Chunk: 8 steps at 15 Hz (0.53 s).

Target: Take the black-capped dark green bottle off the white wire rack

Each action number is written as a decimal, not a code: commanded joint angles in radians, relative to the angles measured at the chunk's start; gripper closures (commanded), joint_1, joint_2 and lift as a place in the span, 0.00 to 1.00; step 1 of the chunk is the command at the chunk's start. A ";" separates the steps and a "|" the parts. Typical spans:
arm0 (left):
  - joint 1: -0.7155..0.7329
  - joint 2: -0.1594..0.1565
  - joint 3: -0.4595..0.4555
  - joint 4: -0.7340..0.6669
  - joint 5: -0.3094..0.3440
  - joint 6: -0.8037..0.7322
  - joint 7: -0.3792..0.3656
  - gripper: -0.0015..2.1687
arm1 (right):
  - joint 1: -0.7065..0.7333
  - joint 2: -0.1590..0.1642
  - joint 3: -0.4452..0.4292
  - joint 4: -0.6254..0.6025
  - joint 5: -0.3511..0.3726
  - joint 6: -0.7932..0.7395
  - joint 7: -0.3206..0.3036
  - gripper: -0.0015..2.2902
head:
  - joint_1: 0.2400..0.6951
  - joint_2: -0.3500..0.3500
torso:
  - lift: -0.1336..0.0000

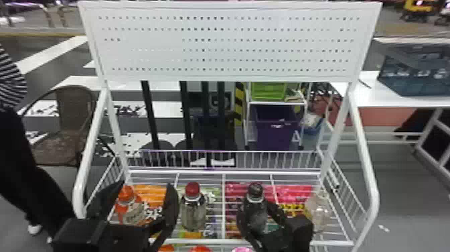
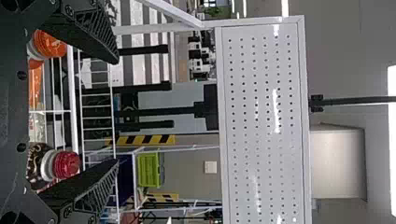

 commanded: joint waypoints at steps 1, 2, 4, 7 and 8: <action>-0.002 -0.003 -0.003 0.000 0.000 0.000 0.000 0.06 | 0.011 0.002 -0.003 -0.014 -0.002 0.009 0.011 0.62 | 0.57 0.50 | 1.00; -0.002 -0.003 -0.005 -0.001 -0.001 0.000 -0.002 0.06 | 0.022 0.002 -0.003 -0.030 -0.001 0.015 0.011 0.63 | 0.57 0.50 | 1.00; 0.000 -0.003 -0.008 -0.008 -0.001 0.006 -0.002 0.06 | 0.049 0.002 -0.003 -0.080 -0.002 0.040 0.011 0.65 | 0.57 0.50 | 1.00; 0.010 -0.001 -0.008 -0.014 -0.003 0.006 -0.002 0.06 | 0.143 0.002 0.000 -0.258 -0.009 0.104 -0.011 0.65 | 0.57 0.50 | 1.00; 0.014 -0.001 -0.008 -0.014 -0.005 0.006 -0.002 0.06 | 0.183 0.002 0.000 -0.340 -0.012 0.147 -0.017 0.65 | 0.57 0.50 | 1.00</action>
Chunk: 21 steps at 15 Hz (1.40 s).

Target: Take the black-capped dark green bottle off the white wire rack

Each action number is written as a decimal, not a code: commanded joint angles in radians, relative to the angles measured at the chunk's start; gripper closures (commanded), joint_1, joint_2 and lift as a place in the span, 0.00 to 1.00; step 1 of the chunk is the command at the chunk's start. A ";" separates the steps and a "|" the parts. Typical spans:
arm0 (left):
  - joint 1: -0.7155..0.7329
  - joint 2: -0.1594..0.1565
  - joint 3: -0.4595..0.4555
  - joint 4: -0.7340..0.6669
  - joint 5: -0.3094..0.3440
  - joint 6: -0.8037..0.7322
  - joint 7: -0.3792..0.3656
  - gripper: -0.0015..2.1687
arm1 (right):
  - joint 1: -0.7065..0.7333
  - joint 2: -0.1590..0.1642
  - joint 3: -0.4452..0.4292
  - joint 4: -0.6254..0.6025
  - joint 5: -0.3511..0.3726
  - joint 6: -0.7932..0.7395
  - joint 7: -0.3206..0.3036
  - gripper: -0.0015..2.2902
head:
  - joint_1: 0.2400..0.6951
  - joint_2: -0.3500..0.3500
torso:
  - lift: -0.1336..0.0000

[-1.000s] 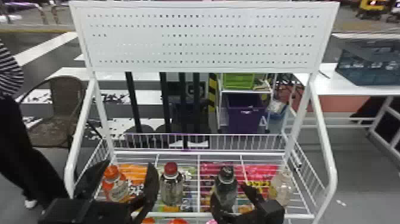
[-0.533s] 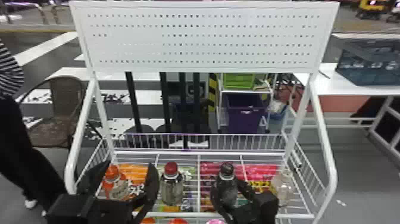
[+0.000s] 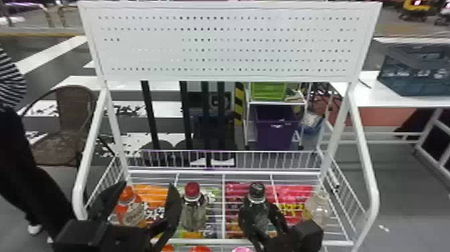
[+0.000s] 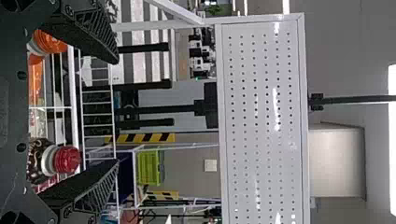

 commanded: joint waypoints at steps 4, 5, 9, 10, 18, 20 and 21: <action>0.016 0.001 -0.003 -0.007 -0.006 0.000 0.002 0.06 | 0.217 -0.064 -0.064 -0.393 -0.053 0.177 -0.022 0.64 | 0.57 0.50 | 1.00; 0.017 0.000 -0.005 -0.009 -0.006 -0.003 0.000 0.06 | 0.263 -0.081 -0.093 -0.453 -0.071 0.168 -0.021 0.64 | 0.57 0.50 | 1.00; 0.016 -0.002 -0.006 -0.018 -0.004 -0.003 0.002 0.06 | 0.430 -0.130 -0.222 -0.648 -0.130 0.112 -0.009 0.64 | 0.57 0.50 | 1.00; 0.016 -0.002 -0.006 -0.019 -0.004 -0.006 0.002 0.06 | 0.464 -0.130 -0.250 -0.674 -0.148 0.082 -0.004 0.64 | 0.57 0.50 | 1.00; 0.029 -0.002 -0.012 -0.022 -0.007 -0.021 0.006 0.06 | 0.693 -0.110 -0.437 -0.773 -0.263 -0.173 0.039 0.64 | 0.57 0.50 | 1.00; 0.032 -0.002 -0.012 -0.021 -0.010 -0.021 0.009 0.06 | 0.726 -0.106 -0.458 -0.783 -0.266 -0.185 0.047 0.64 | 0.57 0.50 | 1.00; 0.032 -0.004 -0.014 -0.019 -0.013 -0.021 0.009 0.07 | 0.737 -0.104 -0.464 -0.789 -0.269 -0.179 0.056 0.64 | 0.57 0.50 | 1.00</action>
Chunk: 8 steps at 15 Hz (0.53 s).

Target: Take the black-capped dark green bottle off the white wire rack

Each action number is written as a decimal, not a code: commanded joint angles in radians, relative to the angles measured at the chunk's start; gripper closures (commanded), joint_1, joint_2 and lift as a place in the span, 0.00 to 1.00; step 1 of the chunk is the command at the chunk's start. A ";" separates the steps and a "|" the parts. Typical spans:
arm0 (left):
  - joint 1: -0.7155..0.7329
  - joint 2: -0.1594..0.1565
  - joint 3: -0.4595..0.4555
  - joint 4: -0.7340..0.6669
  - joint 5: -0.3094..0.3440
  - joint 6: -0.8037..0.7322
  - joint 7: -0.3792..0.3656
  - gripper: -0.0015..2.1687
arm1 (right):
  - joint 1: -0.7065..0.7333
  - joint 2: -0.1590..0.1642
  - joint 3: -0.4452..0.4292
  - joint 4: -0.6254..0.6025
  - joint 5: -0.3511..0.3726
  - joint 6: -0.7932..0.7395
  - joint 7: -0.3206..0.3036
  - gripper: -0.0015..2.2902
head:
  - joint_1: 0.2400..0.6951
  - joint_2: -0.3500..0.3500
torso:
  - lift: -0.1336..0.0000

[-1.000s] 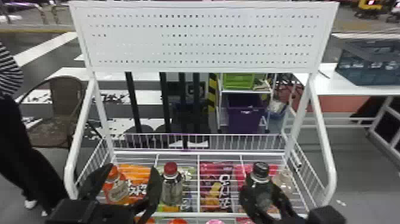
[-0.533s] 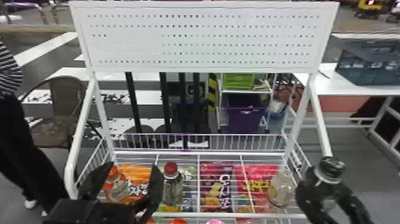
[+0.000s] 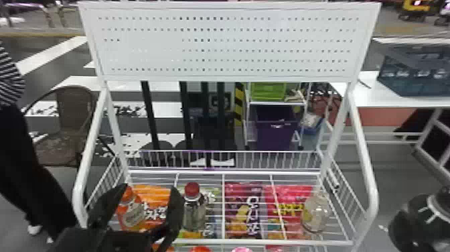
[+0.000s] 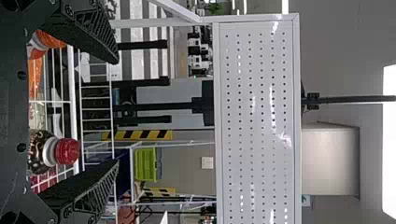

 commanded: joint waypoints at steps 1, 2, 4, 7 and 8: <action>0.001 -0.001 -0.004 0.004 -0.007 0.000 0.002 0.07 | 0.027 0.006 -0.018 -0.018 -0.011 0.007 0.010 0.64 | 0.57 0.50 | 1.00; 0.001 -0.001 -0.006 0.003 -0.007 0.000 0.002 0.07 | 0.032 0.007 -0.023 -0.025 -0.017 0.032 0.013 0.64 | 0.57 0.50 | 1.00; 0.001 -0.003 -0.006 0.001 -0.007 0.000 0.002 0.07 | 0.032 0.012 -0.023 -0.031 -0.017 0.044 0.013 0.64 | 0.57 0.50 | 1.00; 0.001 -0.003 -0.006 -0.003 -0.009 0.003 0.002 0.07 | 0.030 0.012 -0.023 -0.031 -0.019 0.056 0.016 0.64 | 0.57 0.50 | 1.00; 0.001 -0.003 -0.006 -0.005 -0.010 0.003 0.002 0.06 | 0.029 0.012 -0.023 -0.031 -0.019 0.056 0.016 0.64 | 0.57 0.50 | 1.00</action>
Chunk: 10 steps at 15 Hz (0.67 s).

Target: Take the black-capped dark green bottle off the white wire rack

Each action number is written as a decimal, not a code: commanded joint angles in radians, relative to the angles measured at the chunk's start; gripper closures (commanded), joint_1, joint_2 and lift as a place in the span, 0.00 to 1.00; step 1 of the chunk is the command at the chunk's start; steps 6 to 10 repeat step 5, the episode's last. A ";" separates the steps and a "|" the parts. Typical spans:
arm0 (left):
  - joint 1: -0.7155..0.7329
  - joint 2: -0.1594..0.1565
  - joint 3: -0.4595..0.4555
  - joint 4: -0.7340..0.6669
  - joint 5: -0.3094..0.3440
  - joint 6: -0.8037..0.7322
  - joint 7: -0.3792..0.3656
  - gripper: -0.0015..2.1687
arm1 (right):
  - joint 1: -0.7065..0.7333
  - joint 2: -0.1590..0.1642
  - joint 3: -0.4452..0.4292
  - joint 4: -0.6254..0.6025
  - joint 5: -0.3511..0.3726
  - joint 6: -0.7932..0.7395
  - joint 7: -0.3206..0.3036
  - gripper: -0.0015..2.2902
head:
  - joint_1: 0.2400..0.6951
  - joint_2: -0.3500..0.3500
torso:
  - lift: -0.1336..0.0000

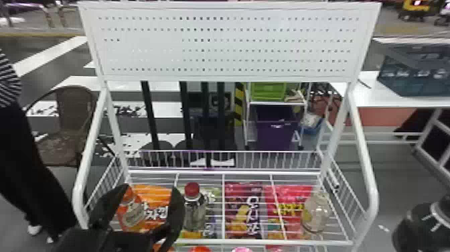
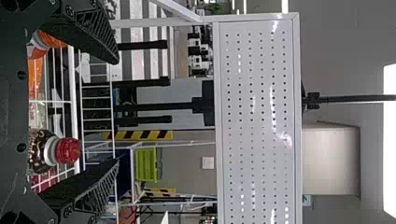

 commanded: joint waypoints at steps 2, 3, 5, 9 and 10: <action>0.000 0.000 0.000 -0.003 -0.001 0.001 0.000 0.06 | -0.002 0.000 0.000 -0.001 -0.002 0.002 0.000 0.64 | 0.57 0.50 | 1.00; -0.002 0.000 0.000 -0.003 -0.001 0.001 0.000 0.06 | -0.002 0.000 0.002 -0.001 -0.002 0.002 0.002 0.64 | 0.57 0.50 | 1.00; -0.002 0.000 0.000 -0.003 -0.001 0.001 0.000 0.06 | -0.005 0.000 0.002 -0.001 -0.002 0.005 0.002 0.64 | 0.57 0.50 | 1.00; -0.002 0.000 0.000 -0.003 -0.001 0.001 0.000 0.06 | -0.005 0.000 0.002 -0.001 -0.002 0.005 0.002 0.64 | 0.57 0.50 | 1.00; -0.002 0.000 0.000 -0.003 -0.001 0.001 0.000 0.06 | -0.005 0.000 0.002 -0.001 -0.002 0.005 0.002 0.64 | 0.57 0.50 | 1.00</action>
